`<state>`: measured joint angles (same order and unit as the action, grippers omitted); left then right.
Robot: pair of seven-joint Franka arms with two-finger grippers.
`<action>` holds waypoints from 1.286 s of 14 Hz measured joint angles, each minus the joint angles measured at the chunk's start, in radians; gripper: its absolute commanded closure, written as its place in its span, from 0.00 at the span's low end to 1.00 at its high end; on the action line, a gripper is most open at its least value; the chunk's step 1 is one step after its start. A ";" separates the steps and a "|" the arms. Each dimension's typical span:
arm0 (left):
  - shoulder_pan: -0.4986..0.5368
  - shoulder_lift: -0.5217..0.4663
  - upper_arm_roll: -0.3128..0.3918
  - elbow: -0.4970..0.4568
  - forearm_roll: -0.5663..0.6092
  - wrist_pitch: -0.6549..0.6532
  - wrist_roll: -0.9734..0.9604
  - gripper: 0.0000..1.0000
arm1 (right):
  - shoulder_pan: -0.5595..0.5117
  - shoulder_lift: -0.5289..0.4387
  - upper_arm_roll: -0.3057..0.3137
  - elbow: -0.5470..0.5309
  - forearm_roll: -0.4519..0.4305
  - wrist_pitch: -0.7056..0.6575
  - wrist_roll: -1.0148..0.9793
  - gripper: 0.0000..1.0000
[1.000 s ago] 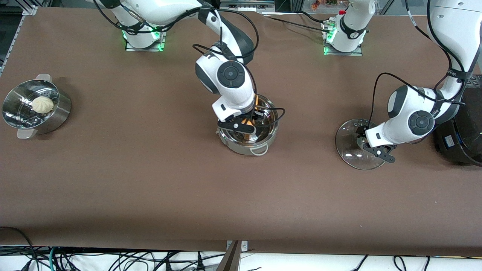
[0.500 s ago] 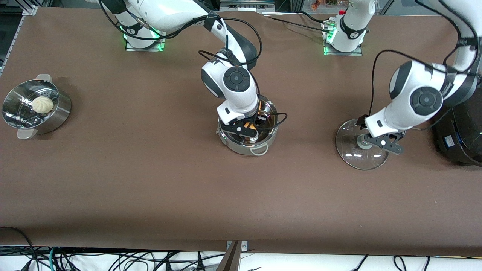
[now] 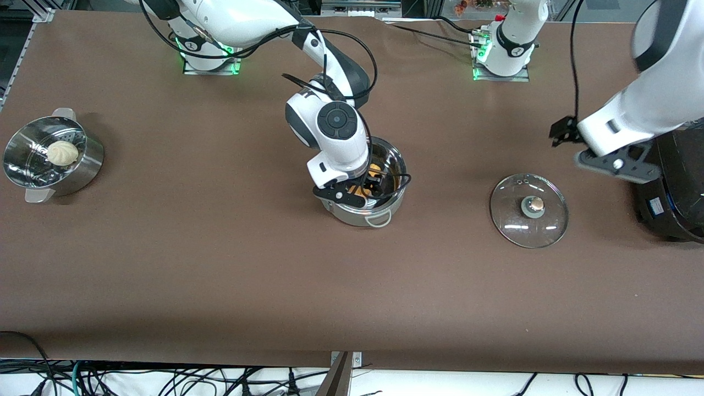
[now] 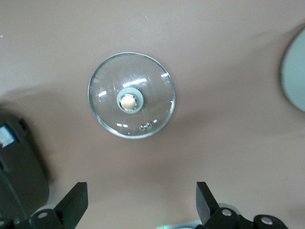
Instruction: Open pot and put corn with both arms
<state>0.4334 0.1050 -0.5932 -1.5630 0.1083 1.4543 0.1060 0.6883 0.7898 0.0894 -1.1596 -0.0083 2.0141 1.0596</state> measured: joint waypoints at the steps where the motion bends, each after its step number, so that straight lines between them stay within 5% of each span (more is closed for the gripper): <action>1: 0.001 -0.001 0.000 0.046 -0.008 -0.048 0.000 0.00 | -0.003 -0.004 -0.010 0.006 -0.001 -0.022 -0.009 0.00; 4: -0.033 -0.016 0.064 0.118 -0.070 -0.100 -0.001 0.00 | -0.035 -0.048 -0.035 0.017 -0.004 -0.084 -0.096 0.00; 7: -0.274 -0.048 0.355 0.126 -0.101 -0.101 -0.001 0.00 | -0.080 -0.135 -0.087 0.015 -0.004 -0.239 -0.288 0.00; 11: -0.426 -0.110 0.521 0.030 -0.102 0.020 -0.057 0.00 | -0.131 -0.288 -0.141 -0.091 -0.002 -0.309 -0.465 0.00; 15: -0.532 -0.210 0.566 -0.135 -0.103 0.130 -0.308 0.00 | -0.231 -0.499 -0.137 -0.285 -0.002 -0.323 -0.624 0.00; 18: -0.541 -0.239 0.570 -0.189 -0.103 0.154 -0.266 0.00 | -0.370 -0.624 -0.070 -0.367 -0.002 -0.378 -0.736 0.00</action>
<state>-0.1073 -0.1336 -0.0232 -1.7516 0.0051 1.6087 -0.1602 0.3179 0.1653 0.0197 -1.5263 -0.0105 1.6363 0.3238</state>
